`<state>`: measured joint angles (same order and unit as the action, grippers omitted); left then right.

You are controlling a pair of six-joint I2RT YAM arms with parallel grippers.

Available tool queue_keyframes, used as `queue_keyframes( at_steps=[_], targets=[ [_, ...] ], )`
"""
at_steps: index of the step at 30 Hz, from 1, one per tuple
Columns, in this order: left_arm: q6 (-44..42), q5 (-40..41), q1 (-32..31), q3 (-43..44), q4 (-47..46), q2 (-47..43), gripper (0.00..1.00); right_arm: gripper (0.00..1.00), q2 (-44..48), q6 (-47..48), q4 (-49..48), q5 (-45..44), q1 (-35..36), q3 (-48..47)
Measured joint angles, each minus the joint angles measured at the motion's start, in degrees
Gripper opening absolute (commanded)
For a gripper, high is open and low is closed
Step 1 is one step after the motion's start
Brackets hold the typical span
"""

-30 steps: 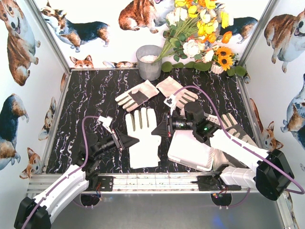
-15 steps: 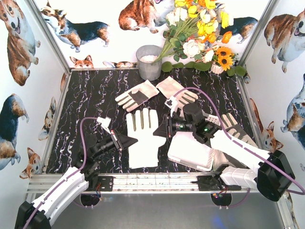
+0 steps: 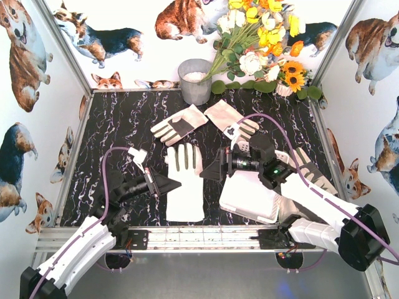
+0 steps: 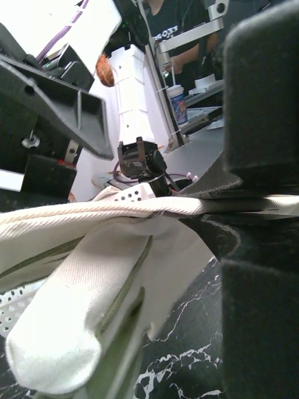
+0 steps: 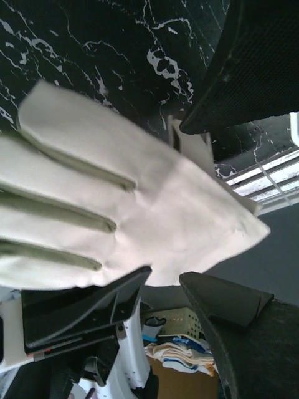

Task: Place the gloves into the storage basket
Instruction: Place the glove at the center of the board.

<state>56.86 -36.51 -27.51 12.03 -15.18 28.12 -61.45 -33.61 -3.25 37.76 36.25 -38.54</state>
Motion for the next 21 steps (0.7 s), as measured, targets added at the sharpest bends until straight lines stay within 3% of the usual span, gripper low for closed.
queue_keyframes(
  at_steps=[11,16,21],
  targets=[
    [-2.5,-1.2,0.0,6.7,5.4,-1.1,0.00,1.00,-0.1,-5.0,-6.3,5.9,-3.4,2.7],
    [-3.9,3.7,0.0,8.7,9.2,0.1,0.00,0.99,-0.8,-6.9,-8.1,7.1,-3.4,3.8],
    [-5.1,9.8,0.0,9.2,12.4,7.7,0.00,0.96,-2.6,-7.4,-7.0,5.2,-3.4,3.8]
  ],
)
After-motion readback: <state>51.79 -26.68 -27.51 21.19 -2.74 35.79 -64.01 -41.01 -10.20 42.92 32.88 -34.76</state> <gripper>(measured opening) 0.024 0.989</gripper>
